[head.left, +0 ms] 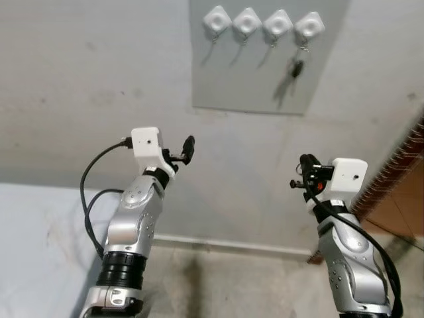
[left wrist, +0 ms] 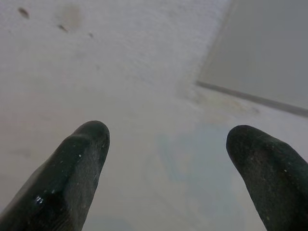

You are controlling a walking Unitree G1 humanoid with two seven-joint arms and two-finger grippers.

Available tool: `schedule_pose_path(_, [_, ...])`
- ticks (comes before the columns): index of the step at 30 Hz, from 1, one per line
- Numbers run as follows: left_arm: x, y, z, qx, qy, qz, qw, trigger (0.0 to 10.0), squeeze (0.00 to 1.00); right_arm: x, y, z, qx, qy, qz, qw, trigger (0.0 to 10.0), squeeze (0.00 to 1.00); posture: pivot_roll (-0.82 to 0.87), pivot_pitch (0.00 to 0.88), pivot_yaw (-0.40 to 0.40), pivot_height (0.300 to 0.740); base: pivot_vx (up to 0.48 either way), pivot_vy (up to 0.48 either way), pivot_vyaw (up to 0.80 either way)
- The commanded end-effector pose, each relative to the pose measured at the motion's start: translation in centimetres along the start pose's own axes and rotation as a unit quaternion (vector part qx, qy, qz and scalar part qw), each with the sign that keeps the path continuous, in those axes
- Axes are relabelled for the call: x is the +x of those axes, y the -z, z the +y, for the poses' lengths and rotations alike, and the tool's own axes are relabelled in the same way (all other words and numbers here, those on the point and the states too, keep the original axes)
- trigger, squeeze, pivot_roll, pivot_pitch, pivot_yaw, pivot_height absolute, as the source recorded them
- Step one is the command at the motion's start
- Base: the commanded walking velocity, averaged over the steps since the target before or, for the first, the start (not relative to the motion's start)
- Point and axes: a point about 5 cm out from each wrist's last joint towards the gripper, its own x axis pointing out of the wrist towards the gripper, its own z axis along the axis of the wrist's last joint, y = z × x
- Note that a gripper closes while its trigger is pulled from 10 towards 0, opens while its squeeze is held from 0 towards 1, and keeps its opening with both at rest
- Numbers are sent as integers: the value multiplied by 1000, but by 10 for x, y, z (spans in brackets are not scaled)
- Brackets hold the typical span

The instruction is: Hang keys on a hook

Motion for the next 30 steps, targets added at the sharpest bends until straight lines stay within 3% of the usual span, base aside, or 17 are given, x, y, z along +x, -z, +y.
schedule_pose_path(1, [2, -3, -11, 3, 10, -8, 1000, 10000, 0, -1, -5, -9, -10, 12, -7, 1000, 10000, 0, 99, 0, -1, 740, 0, 0, 0])
schedule_pose_path(5, [3, -2, -11, 17, -1, -6, 1000, 10000, 0, -1, -5, -8, -12, 10, -7, 1000, 10000, 0, 100, 0, -1, 740, 0, 0, 0])
schedule_pose_path(17, [5, -5, -10, 10, -14, -17, 1000, 10000, 0, 0, -6, -9, -21, 15, -12, 1000, 10000, 0, 97, 0, -1, 740, 0, 0, 0])
schedule_pose_path(26, [12, -21, -29, 55, 63, -47, 995, 10000, 0, 9, -15, -10, -42, 6, -31, 999, 10000, 0, 103, 0, 2, 740, 0, 0, 0])
schedule_pose_path(30, [16, -33, -46, 68, 120, -69, 988, 10000, 0, 18, -25, -6, -44, -20, -51, 998, 10000, 0, 103, 0, 3, 740, 0, 0, 0])
